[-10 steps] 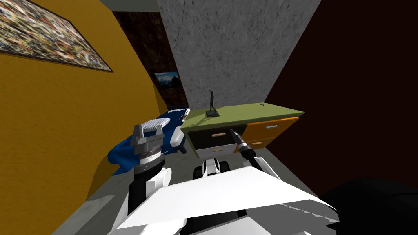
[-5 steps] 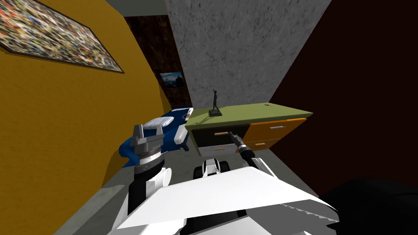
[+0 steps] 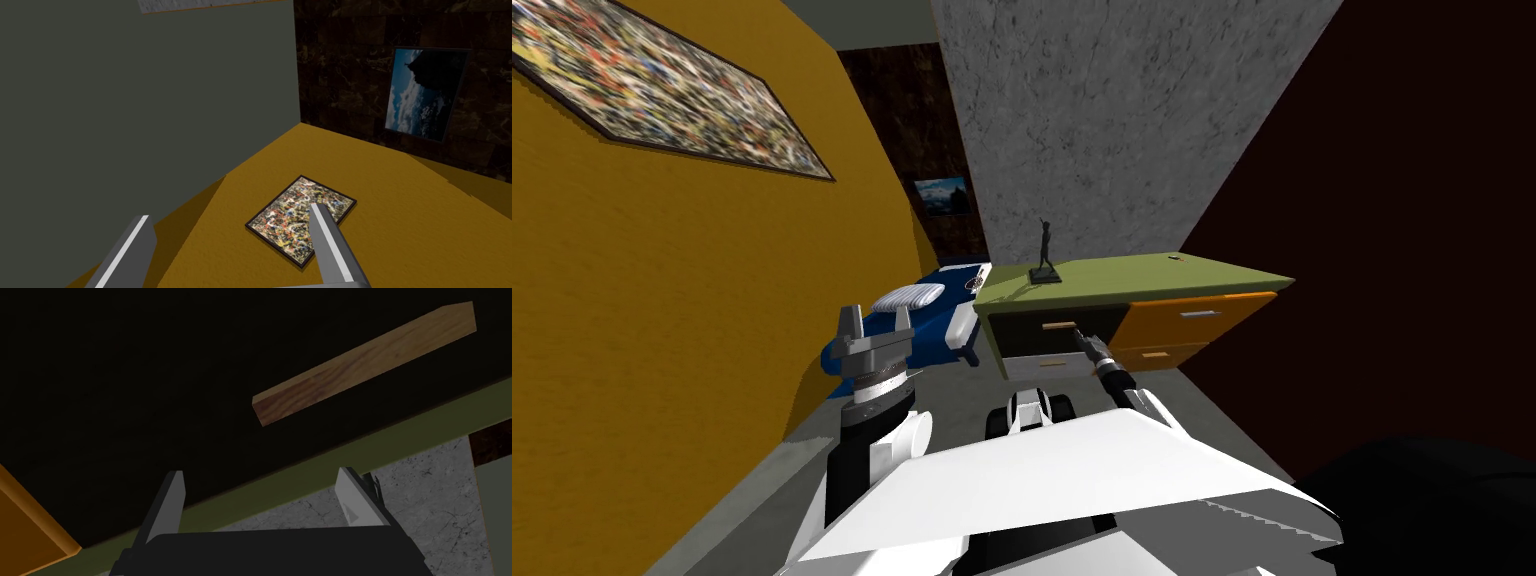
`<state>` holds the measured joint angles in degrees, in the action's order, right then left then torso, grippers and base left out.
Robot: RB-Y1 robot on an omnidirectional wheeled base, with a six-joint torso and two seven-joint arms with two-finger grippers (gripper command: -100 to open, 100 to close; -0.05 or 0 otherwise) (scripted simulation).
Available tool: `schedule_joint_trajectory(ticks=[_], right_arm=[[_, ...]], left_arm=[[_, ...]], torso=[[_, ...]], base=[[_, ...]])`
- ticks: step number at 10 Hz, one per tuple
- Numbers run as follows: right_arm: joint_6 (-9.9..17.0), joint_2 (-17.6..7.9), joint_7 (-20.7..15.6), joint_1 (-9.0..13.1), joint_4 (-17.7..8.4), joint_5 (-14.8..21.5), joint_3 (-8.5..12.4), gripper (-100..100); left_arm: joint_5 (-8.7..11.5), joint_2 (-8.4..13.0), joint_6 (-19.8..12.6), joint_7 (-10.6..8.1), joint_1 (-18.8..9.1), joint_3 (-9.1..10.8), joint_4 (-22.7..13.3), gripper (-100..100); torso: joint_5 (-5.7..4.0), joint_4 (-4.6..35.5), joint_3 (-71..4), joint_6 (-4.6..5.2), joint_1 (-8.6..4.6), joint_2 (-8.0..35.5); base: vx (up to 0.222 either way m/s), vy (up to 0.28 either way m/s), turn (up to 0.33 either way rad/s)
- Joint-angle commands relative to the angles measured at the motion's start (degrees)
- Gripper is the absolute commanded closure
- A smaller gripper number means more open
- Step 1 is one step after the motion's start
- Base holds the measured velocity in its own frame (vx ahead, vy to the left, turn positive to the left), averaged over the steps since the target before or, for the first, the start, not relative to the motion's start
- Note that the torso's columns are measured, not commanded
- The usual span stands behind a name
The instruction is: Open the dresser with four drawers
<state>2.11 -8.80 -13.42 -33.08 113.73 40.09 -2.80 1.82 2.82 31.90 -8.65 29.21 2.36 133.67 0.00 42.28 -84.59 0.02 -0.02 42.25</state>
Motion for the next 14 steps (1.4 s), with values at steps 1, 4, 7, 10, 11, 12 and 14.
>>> schedule_joint_trajectory(ticks=[1, 4, 7, 10, 11, 12, 14], right_arm=[[3.01, 0.11, -1.30, -0.23, -1.54, 4.42, -0.40, -100], [5.97, 0.06, -2.51, -0.31, -3.11, 8.90, -0.72, -100], [10.65, -0.06, -5.06, -0.41, -6.22, 14.80, -1.38, -100], [14.80, -0.13, -6.39, -0.43, -7.74, 19.27, -1.72, -100], [14.82, -0.13, -6.39, -0.43, -7.74, 20.43, -1.72, -100], [14.82, -0.13, -6.39, -0.43, -7.74, 21.24, -1.72, -100], [17.71, -0.21, -7.74, -0.43, -9.24, 25.25, -2.05, -100]], left_arm=[[0.00, 0.00, 0.00, 0.00, -0.01, -0.01, 0.00, 0], [0.00, 0.00, 0.00, 0.00, 0.00, 0.00, 0.00, 0], [0.00, 0.00, 0.00, 0.00, 0.00, 0.00, 0.00, 0], [0.00, 0.00, 0.00, 0.00, 0.00, 0.00, 0.00, 0], [0.00, 0.00, 0.00, 0.00, -0.01, 0.00, 0.00, 0], [0.00, 0.00, 0.00, 0.00, 0.00, 0.00, 0.00, 0], [0.00, 0.00, 0.00, 0.00, 0.00, 0.00, 0.00, 0]], torso=[[0.00, 0.00, 0.02, -0.05, 0.05, 0.03], [0.01, 0.02, 0.03, 0.01, 0.02, 0.05], [0.01, 0.01, 0.02, -0.02, 0.02, 0.03], [-0.01, -0.01, -0.01, 0.00, -0.04, -0.01], [-0.01, 0.00, 0.01, -0.05, 0.01, 0.03], [0.00, 0.01, 0.02, -0.01, 0.02, 0.04], [0.00, 0.01, 0.02, -0.04, 0.04, 0.03]], base=[[-0.033, 0.037, 0.112], [-0.032, 0.039, 0.078], [-0.031, 0.036, 0.169], [-0.019, 0.027, 0.082], [-0.022, 0.026, 0.132], [-0.008, 0.015, -0.011], [-0.016, 0.029, 0.147]])
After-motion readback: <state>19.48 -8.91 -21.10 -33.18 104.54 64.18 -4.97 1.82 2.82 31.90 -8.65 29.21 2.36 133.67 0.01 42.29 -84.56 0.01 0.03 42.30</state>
